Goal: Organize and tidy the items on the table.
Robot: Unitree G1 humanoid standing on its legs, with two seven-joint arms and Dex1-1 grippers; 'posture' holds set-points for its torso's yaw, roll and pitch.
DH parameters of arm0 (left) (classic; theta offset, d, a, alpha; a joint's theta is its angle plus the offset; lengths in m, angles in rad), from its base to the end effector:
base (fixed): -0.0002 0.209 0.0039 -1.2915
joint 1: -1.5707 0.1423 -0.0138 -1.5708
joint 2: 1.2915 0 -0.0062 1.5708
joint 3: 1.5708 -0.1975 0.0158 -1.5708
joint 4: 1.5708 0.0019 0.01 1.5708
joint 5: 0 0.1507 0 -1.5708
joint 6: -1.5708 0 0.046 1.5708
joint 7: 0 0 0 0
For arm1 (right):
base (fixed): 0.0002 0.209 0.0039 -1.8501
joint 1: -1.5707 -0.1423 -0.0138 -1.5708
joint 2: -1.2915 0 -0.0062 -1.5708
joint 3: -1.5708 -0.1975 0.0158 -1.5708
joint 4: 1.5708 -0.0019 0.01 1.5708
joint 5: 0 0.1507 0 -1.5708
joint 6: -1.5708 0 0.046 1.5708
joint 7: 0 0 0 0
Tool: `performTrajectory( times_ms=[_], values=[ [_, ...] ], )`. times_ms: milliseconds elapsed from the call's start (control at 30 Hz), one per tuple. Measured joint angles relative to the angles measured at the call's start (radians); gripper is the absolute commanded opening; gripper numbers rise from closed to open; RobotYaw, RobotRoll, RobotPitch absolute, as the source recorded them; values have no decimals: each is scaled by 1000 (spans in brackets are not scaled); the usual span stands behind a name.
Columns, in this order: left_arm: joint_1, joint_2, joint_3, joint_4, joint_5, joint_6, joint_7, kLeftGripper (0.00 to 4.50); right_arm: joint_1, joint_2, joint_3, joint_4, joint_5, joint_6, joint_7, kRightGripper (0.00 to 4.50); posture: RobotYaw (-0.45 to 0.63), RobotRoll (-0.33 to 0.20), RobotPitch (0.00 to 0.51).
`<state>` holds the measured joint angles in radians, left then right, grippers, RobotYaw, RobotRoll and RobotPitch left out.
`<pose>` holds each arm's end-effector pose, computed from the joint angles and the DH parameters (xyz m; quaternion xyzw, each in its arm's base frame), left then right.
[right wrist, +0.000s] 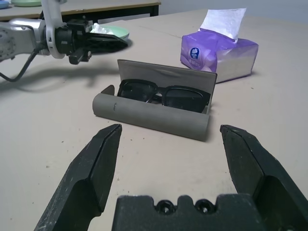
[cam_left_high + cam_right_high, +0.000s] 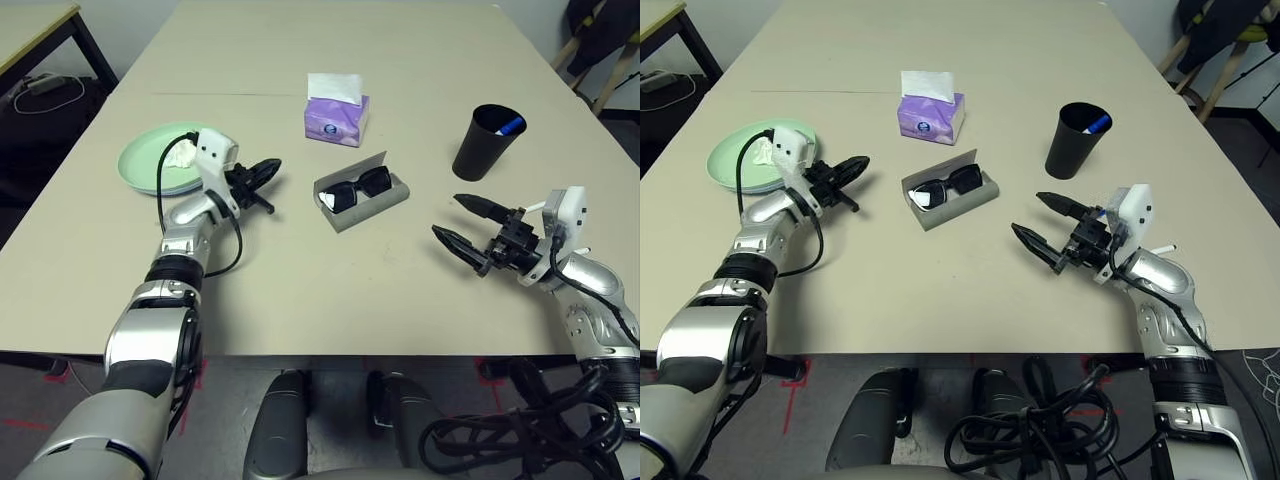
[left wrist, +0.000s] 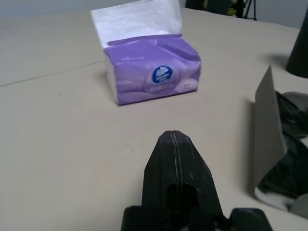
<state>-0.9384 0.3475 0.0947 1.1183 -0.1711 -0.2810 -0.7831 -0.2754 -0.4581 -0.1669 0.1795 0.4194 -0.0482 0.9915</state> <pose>0.3736 0.2199 0.1224 0.0628 -0.0455 -0.3179 0.9450 0.2667 -0.2680 0.1008 -0.0526 -0.0967 0.4046 0.9078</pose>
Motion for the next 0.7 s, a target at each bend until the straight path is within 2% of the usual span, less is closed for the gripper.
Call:
performTrajectory(
  times_ms=[400, 700],
  values=[
    [-31, -53, -36, 40, 59, 21, -39, 33, 2, 6, 3, -19, 7, 11, -13, 4500, 65, 0, 107],
    [30, -88, -39, -65, 35, 62, -260, 33, 10, 6, 3, -22, 8, 12, -26, 4500, 67, 0, 104]
  ],
)
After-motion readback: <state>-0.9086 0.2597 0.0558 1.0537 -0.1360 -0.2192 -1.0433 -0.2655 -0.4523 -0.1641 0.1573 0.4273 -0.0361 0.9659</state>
